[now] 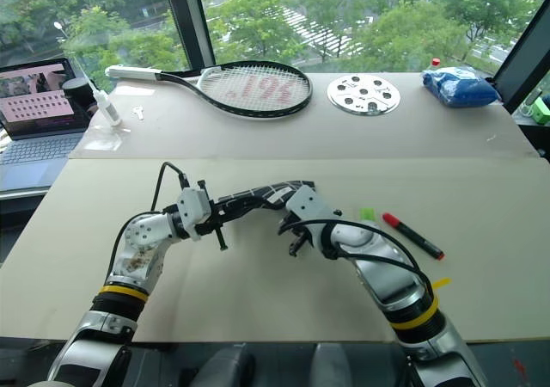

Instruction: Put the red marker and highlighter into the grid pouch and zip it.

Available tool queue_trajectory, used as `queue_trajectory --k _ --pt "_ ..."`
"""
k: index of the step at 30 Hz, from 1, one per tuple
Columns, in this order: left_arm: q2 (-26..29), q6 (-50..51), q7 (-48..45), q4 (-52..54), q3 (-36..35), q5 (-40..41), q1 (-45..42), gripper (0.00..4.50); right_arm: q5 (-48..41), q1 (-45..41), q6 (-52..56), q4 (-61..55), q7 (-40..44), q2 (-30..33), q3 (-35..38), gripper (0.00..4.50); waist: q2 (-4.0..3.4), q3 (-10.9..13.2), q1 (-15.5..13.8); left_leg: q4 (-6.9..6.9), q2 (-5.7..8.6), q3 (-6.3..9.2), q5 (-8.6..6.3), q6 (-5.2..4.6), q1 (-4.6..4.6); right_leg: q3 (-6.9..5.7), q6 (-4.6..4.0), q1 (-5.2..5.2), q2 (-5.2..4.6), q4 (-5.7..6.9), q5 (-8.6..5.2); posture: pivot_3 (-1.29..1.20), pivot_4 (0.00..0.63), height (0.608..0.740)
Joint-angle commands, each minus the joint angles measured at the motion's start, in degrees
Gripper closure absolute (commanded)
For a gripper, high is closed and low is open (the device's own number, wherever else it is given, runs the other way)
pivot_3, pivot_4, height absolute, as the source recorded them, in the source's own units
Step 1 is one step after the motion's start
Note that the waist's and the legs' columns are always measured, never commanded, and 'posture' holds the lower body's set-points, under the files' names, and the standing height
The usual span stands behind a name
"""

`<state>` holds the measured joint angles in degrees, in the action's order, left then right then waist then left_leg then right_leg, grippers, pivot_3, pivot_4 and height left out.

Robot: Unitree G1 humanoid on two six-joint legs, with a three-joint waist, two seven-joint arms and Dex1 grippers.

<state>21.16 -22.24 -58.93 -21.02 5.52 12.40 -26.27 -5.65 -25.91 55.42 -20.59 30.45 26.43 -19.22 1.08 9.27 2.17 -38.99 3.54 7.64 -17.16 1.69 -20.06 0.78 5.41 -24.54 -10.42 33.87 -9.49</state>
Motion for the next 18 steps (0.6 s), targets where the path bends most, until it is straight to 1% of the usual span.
queue_trajectory --k 1,3,5,7,10,12,14,18 --pt "-0.22 0.30 0.09 1.44 -0.20 0.78 -0.55 4.50 0.47 -3.24 -1.20 1.87 -2.19 0.08 5.67 4.47 0.00 0.00 -0.01 0.00 0.00 0.00 0.00 0.00 0.00 0.00 0.00 0.00 0.00 0.00 0.00 0.00 0.150 0.740" --pt "-0.26 0.26 0.05 1.43 -0.19 0.78 -0.57 4.50 -0.34 -4.35 -1.80 3.62 -3.02 -0.20 9.18 4.47 0.00 0.00 -0.03 0.00 0.00 0.00 0.00 0.00 0.00 0.00 0.00 0.00 0.00 0.00 0.00 0.00 0.150 0.740" --pt "-0.28 0.22 0.05 1.45 -0.18 0.76 -0.56 4.50 -0.63 -5.15 -2.59 5.31 -3.16 0.47 11.60 3.78 0.00 0.00 -0.04 0.01 0.00 0.00 0.00 0.00 0.00 0.00 -0.01 0.00 0.00 -0.01 0.00 0.00 0.150 0.740" --pt "-0.31 0.21 0.11 1.55 -0.15 0.72 -0.43 4.50 -0.96 -5.63 -3.24 7.12 -3.09 1.12 13.85 3.29 0.00 0.00 -0.03 0.01 0.00 0.00 0.00 0.00 0.00 0.00 -0.01 0.00 0.00 -0.01 0.00 0.00 0.150 0.740" --pt "-0.36 0.06 0.17 1.54 -0.08 0.63 -0.19 4.50 -2.45 -6.29 -3.38 8.74 -2.60 1.20 17.11 2.17 0.00 0.00 0.00 0.02 0.00 0.00 0.00 -0.01 0.00 0.00 -0.01 0.00 0.00 -0.03 0.00 0.00 0.150 0.740" --pt "-0.39 0.03 0.22 1.58 -0.05 0.58 -0.07 4.50 -4.25 -6.37 -1.88 8.79 -1.94 0.94 18.91 1.51 0.00 0.00 0.04 0.02 0.00 -0.01 0.00 0.00 -0.01 0.00 -0.01 0.00 0.00 -0.03 0.00 0.00 0.150 0.740" --pt "-0.45 0.14 0.32 1.52 -0.08 0.60 -0.20 4.50 -7.64 -5.67 -0.25 8.23 0.88 1.72 21.00 0.81 0.00 0.00 0.11 0.02 0.00 -0.01 0.00 -0.01 -0.01 0.00 -0.01 0.00 0.00 -0.03 0.00 0.00 0.150 0.740" --pt "-0.57 0.13 0.43 1.46 -0.20 0.63 -0.25 4.50 -12.46 -4.68 1.51 7.07 4.11 4.31 25.90 0.81 0.00 0.00 0.07 0.02 0.00 -0.01 -0.01 -0.02 -0.01 0.00 -0.01 0.01 0.00 -0.04 0.00 0.00 0.150 0.740"
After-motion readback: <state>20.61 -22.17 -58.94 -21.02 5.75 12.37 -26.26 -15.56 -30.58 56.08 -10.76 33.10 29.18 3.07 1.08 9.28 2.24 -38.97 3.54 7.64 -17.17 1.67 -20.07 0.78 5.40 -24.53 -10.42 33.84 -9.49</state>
